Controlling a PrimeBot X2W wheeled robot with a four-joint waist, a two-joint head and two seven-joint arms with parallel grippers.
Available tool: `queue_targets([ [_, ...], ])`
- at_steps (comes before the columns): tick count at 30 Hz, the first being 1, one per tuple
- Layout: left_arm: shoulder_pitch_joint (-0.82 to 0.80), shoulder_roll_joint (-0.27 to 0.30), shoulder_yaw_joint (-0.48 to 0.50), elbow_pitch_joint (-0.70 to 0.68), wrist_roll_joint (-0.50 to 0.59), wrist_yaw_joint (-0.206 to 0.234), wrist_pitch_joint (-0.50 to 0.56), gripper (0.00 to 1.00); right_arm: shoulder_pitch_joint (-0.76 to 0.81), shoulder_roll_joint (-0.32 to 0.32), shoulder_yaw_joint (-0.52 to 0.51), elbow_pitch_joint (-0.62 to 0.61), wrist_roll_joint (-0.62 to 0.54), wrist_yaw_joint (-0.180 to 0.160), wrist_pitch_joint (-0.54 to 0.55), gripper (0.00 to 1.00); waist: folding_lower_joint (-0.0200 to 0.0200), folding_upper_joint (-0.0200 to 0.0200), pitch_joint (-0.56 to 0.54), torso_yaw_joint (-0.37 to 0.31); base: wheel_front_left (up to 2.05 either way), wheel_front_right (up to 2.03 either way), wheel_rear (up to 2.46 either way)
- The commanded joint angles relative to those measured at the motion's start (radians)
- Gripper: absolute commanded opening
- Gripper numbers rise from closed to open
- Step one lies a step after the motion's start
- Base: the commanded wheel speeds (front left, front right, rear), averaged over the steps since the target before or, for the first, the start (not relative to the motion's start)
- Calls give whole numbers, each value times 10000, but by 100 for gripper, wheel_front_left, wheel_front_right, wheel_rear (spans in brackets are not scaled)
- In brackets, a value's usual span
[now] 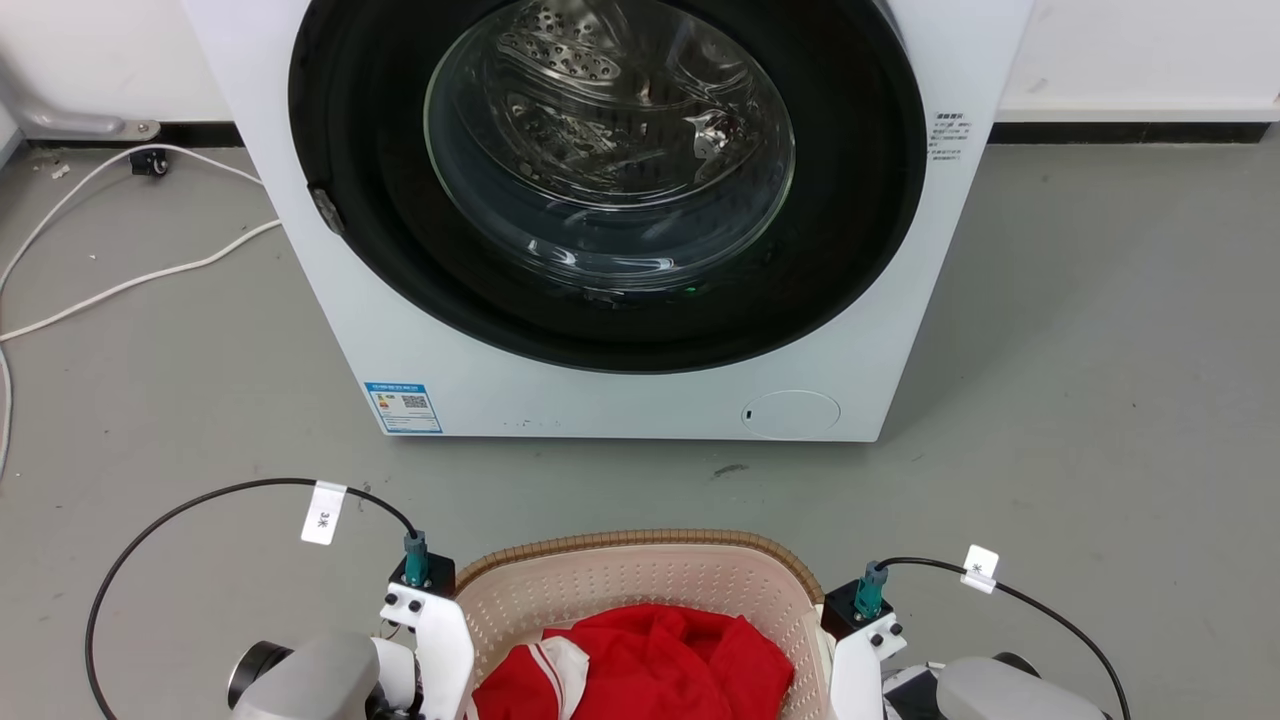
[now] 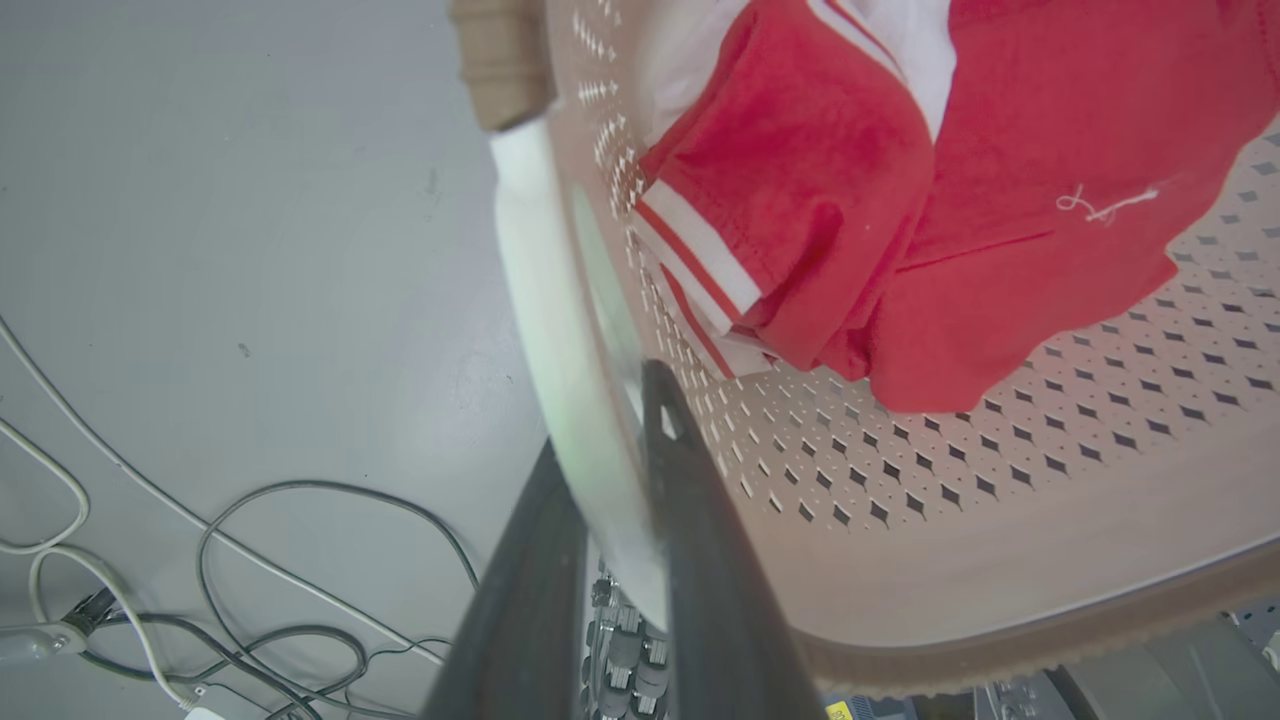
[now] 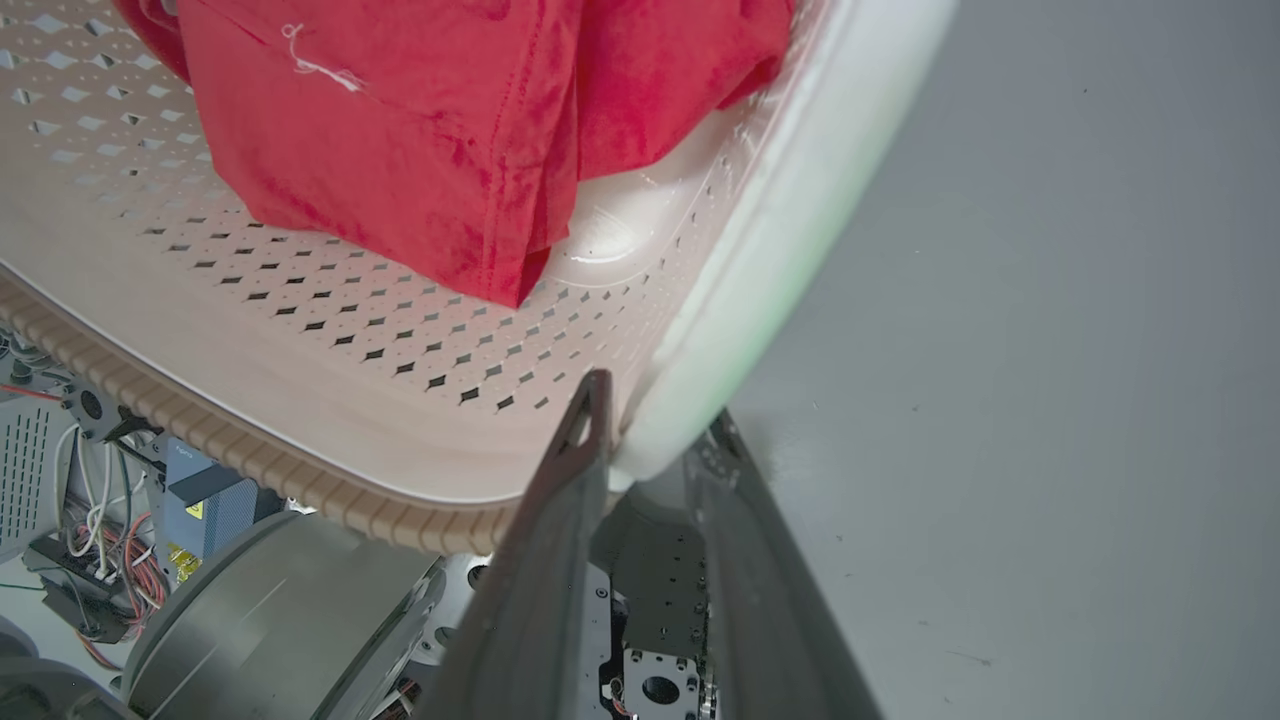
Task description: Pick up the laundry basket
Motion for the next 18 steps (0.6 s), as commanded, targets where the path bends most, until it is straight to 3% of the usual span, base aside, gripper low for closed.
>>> queue_targets([
  [1, -155, 56, -156, 14, -18, -20, -12, 0, -79, -58, 41, -7, -107, -3, -1, 0, 0, -1, 3, -11, 0, 0, 0],
  [18, -291, 128, -769, 33, -561, -20, -50, 0, -58, -30, 42, 16, -210, -3, -22, 0, 0, -1, 19, -44, 0, 0, 0],
])
